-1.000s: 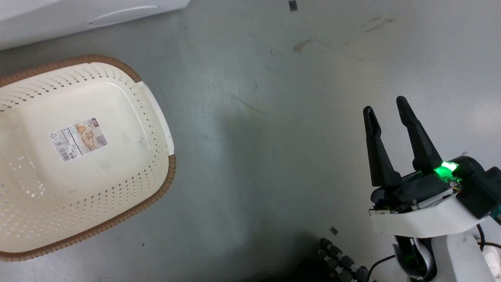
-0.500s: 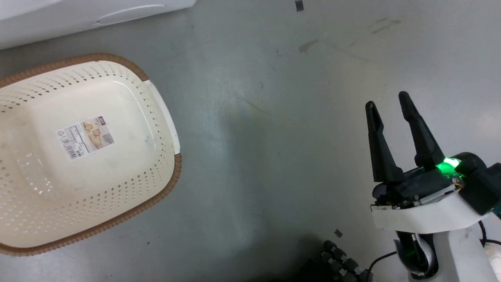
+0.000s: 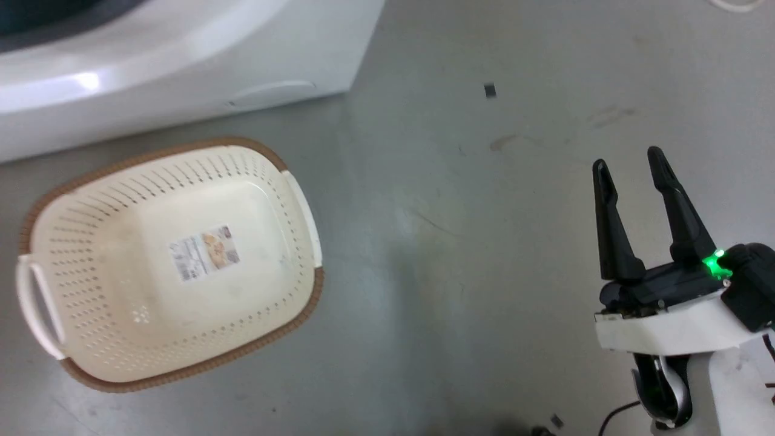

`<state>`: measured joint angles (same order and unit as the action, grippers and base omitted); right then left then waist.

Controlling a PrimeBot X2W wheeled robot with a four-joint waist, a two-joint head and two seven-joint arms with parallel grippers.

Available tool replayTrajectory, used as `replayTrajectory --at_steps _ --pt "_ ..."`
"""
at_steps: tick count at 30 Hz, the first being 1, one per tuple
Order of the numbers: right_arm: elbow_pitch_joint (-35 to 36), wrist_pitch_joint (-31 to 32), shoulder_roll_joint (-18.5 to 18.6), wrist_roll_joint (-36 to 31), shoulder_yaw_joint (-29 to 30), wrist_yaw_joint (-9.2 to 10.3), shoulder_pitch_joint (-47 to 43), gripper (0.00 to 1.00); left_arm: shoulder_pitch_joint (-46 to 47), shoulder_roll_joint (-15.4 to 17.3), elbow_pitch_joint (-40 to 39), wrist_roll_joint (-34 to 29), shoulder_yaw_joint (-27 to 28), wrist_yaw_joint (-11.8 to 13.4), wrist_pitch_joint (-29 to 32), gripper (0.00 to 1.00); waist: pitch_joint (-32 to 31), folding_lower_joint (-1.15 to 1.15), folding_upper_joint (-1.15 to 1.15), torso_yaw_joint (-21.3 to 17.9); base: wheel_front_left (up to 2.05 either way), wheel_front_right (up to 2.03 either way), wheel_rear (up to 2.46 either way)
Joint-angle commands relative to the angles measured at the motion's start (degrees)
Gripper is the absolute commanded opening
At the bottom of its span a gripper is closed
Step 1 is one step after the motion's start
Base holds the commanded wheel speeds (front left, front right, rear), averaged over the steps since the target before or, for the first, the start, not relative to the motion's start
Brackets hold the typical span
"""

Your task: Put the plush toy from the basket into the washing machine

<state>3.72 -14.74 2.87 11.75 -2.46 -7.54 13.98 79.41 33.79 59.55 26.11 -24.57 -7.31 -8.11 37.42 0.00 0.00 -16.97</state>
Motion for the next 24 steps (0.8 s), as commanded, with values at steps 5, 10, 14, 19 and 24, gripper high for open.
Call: replayTrajectory --at_steps 5,10,14,19,24 --pt "-0.9 -0.3 0.0 -2.4 1.3 0.05 -2.6 1.00 -8.3 -3.2 0.5 1.6 0.2 -0.2 -5.6 1.00 -10.5 0.00 0.00 5.4 0.00 0.00 0.00" --pt "-1.3 -0.3 0.0 -4.1 2.0 0.05 -5.4 1.00 -17.3 -5.8 -6.8 1.9 2.4 1.9 -6.8 1.00 -16.6 0.00 0.00 8.4 0.00 0.00 0.00" --pt "-1.4 -0.3 0.0 -4.9 2.6 0.05 -7.4 1.00 -28.7 -7.8 -20.5 0.3 6.3 4.9 -6.9 1.00 -20.6 0.00 0.00 10.6 0.00 0.00 0.00" --pt "-1.5 -0.3 0.0 -5.5 3.0 0.05 -9.6 1.00 -43.3 -11.8 -36.7 -1.6 11.8 8.6 -6.9 1.00 -24.5 0.00 0.00 12.7 0.00 0.00 0.00" --pt "-1.6 -0.3 0.0 -5.9 3.1 0.05 -11.5 1.00 -56.1 -15.8 -48.2 -4.2 15.1 11.0 -6.9 1.00 -27.7 0.00 0.00 14.1 0.00 0.00 0.00"
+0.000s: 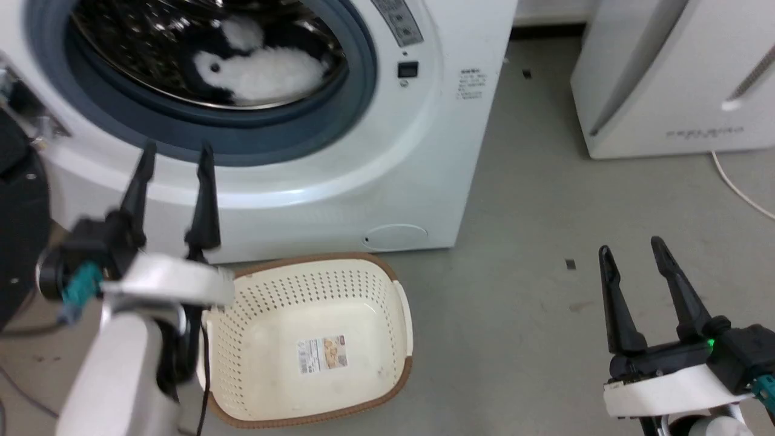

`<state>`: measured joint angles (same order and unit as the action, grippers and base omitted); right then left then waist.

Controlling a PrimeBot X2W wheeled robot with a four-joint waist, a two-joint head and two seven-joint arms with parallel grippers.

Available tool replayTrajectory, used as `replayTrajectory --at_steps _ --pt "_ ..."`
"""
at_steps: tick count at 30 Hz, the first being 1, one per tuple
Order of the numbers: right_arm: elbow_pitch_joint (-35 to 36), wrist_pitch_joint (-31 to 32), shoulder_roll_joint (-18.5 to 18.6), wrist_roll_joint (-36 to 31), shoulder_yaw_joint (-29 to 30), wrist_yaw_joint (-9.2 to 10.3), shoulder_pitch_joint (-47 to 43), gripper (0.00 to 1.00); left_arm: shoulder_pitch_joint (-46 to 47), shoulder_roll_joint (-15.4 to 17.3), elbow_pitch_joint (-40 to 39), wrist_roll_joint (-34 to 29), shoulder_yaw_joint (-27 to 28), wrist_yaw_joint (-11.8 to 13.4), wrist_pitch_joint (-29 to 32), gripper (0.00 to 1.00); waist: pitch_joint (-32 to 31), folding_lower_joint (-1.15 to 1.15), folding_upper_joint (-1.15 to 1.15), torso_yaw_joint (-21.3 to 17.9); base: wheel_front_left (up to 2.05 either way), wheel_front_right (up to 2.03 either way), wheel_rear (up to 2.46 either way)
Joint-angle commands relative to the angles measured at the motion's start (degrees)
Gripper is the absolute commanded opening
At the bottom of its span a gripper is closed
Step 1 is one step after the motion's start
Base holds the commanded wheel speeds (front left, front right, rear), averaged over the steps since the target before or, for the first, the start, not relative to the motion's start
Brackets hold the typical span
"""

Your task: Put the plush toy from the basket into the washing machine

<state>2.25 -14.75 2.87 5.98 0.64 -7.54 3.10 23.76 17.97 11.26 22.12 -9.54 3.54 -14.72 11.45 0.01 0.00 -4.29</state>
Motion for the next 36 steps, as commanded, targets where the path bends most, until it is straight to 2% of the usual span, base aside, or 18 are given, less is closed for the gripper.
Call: replayTrajectory --at_steps 1,6,12,20,33,34,36 --pt "0.0 -0.3 0.0 -0.1 -0.1 0.05 -0.9 1.00 -2.7 -0.7 -1.6 -0.8 0.6 0.6 -0.3 1.00 -2.3 -0.01 0.00 1.7 0.00 0.00 0.00" --pt "-0.1 -0.3 0.0 0.0 0.0 0.05 -2.4 1.00 -12.1 -4.1 -6.9 -2.5 2.1 1.8 -0.3 1.00 -4.7 -0.01 0.00 2.5 0.00 0.00 0.00" --pt "0.0 -0.3 0.0 0.7 0.1 0.05 -3.9 1.00 -19.2 -7.2 -8.3 -4.7 2.7 1.8 -0.3 1.00 -6.3 -0.01 0.00 3.5 0.00 0.00 0.00" --pt "-0.2 -0.3 0.0 0.9 -0.1 0.05 -5.4 1.00 -23.3 -9.5 -8.8 -10.2 2.1 0.4 -0.3 1.00 -7.7 -0.01 0.00 4.3 0.00 0.00 0.00" --pt "-0.7 -0.3 0.0 1.3 -0.8 0.05 -6.4 1.00 -25.3 -12.3 -6.6 -12.2 3.6 -1.6 -0.3 1.00 -8.1 -0.01 0.00 4.7 0.00 0.00 0.00" --pt "-0.5 0.0 0.0 1.1 -0.9 0.00 -5.6 0.00 -25.0 -12.1 -6.7 -12.0 3.5 -1.6 0.0 0.00 -8.1 -0.01 0.00 4.7 0.00 0.00 0.00" --pt "-0.5 0.1 0.0 1.1 -0.9 0.00 -5.5 0.00 -25.0 -12.1 -6.8 -12.0 3.4 -1.5 0.1 0.00 -8.1 -0.01 0.00 4.7 0.00 0.00 0.00"
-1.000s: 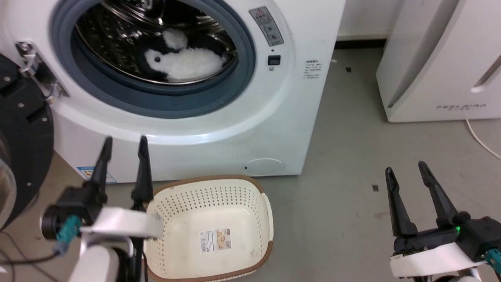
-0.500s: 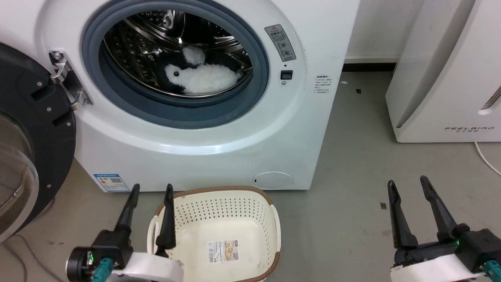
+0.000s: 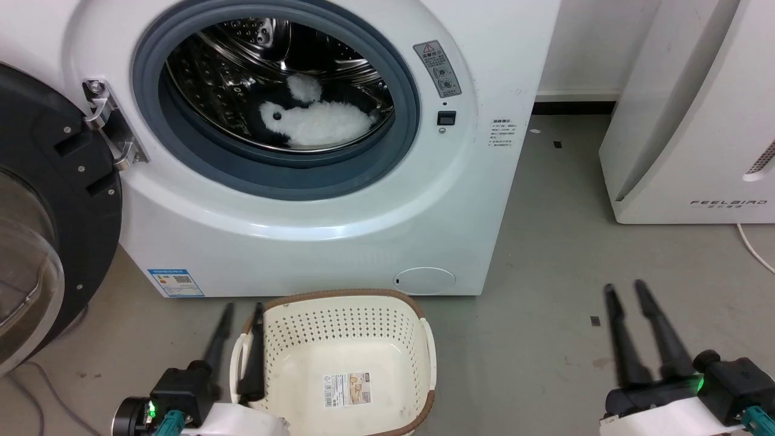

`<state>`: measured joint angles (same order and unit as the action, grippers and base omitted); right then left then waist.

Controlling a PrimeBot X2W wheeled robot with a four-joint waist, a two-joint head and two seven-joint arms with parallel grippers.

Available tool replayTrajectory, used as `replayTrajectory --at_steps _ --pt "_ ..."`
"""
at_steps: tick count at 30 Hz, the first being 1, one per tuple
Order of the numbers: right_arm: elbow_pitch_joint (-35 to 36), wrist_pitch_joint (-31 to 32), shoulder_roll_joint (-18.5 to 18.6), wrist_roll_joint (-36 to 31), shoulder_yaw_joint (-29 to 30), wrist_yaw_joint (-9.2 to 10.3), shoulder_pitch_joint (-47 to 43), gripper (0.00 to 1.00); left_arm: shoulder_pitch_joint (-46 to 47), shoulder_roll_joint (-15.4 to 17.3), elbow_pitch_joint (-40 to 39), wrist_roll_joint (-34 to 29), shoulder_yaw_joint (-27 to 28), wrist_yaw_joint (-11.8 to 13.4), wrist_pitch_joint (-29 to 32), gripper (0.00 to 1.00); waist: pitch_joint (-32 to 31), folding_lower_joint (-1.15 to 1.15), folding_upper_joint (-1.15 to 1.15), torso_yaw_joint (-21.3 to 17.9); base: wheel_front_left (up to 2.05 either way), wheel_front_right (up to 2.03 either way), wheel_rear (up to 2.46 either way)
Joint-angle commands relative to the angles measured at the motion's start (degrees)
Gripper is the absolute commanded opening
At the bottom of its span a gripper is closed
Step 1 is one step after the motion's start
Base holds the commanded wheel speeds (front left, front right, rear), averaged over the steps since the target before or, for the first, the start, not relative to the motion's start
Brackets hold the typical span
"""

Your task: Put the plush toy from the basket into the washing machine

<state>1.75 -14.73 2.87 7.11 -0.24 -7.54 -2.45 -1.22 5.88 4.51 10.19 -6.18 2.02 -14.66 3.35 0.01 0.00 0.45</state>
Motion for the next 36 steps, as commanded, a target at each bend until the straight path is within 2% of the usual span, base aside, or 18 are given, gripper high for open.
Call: replayTrajectory --at_steps 1,36 --pt "0.0 0.0 0.0 0.0 0.0 0.00 0.0 0.00 0.0 0.0 0.0 0.0 0.0 0.0 0.0 0.00 0.0 -0.01 0.00 0.0 0.00 0.00 0.00" --pt "-0.5 4.1 0.0 -2.0 0.1 0.01 0.7 0.00 0.3 -0.8 -1.2 -2.8 1.7 -0.6 4.1 0.00 -0.9 -0.01 0.00 -0.1 0.00 0.00 0.00"
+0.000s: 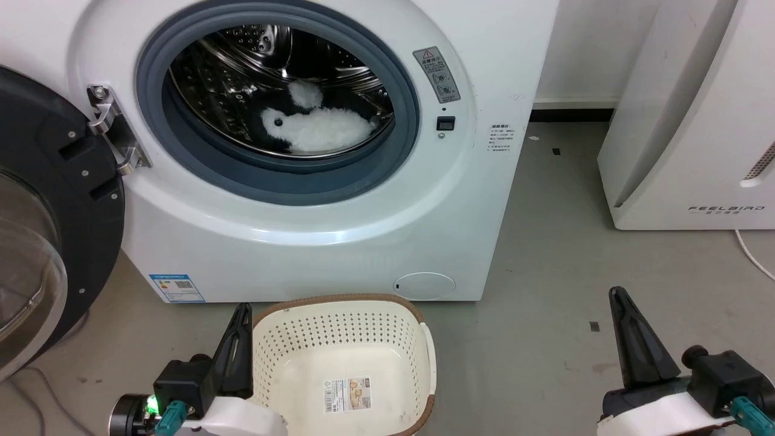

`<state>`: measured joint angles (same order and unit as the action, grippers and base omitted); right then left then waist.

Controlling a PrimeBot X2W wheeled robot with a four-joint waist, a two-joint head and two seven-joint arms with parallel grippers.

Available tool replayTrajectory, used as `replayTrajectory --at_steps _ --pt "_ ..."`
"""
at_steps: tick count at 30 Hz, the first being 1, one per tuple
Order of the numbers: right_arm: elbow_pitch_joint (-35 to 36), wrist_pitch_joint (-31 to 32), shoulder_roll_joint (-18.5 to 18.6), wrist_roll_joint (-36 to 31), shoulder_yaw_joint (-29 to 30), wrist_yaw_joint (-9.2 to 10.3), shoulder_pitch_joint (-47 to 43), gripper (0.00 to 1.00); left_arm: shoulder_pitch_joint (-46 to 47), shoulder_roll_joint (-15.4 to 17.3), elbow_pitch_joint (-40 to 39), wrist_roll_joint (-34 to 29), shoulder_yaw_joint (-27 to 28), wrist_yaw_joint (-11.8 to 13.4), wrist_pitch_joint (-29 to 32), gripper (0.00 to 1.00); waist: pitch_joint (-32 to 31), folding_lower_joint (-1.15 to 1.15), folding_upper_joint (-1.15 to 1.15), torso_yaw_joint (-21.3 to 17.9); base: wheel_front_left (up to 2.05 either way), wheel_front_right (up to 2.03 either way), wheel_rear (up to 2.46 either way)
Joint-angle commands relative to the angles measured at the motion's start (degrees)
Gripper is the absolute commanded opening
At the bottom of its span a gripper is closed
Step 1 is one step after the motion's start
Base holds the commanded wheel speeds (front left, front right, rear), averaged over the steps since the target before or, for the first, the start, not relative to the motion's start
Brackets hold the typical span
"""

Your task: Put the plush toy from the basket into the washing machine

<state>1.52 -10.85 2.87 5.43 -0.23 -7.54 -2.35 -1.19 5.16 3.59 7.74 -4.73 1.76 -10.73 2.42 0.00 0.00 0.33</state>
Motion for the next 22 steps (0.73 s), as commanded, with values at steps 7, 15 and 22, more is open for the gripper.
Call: replayTrajectory --at_steps 7,15,22 --pt "-0.4 1.0 0.0 -0.7 0.1 0.02 0.7 0.00 0.4 -0.3 -0.6 -0.9 0.6 -0.4 0.9 0.00 -0.2 0.00 0.00 0.0 0.00 0.00 0.00" --pt "-0.5 2.0 0.0 -1.1 0.1 0.02 0.9 0.00 0.5 -0.5 -0.9 -1.6 1.0 -0.5 1.9 0.00 -0.4 0.00 0.00 -0.1 0.00 0.00 0.00" --pt "-0.6 2.8 0.0 -1.5 0.1 0.02 1.0 0.00 0.5 -0.6 -1.1 -2.2 1.3 -0.7 2.7 0.00 -0.6 0.00 0.00 -0.1 0.00 0.00 0.00"
